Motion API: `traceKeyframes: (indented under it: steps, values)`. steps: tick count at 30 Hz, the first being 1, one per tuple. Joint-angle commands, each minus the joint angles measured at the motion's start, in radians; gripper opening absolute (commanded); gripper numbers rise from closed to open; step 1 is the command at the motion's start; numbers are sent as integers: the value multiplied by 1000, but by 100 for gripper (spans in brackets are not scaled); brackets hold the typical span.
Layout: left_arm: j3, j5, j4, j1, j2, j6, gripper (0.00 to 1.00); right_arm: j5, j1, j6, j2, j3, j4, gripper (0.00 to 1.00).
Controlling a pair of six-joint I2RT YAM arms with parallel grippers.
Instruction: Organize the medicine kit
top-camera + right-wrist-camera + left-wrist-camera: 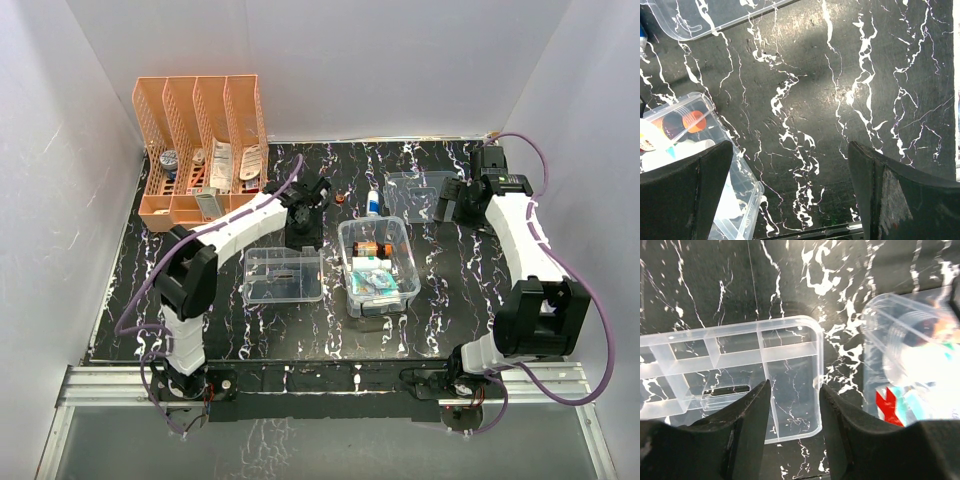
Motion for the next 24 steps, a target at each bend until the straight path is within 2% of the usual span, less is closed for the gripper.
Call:
traceKeyframes:
  steps: [1,7,11,13,17,24]
  values:
    - [58,-46,-8,-3,-108,64,43,-1,-7,9,10,36,51,98]
    - [129,-154,63,-2,-100,203,52,4,-6,10,42,96,42,98]
    - [226,-191,125,14,-16,284,56,9,-7,10,66,159,26,98]
    - [292,-202,142,34,36,297,62,10,-7,9,74,190,17,98]
    - [392,-190,167,90,148,297,74,16,-7,15,83,239,-4,98]
    - [532,-119,204,199,331,307,77,43,-6,43,46,249,-35,98]
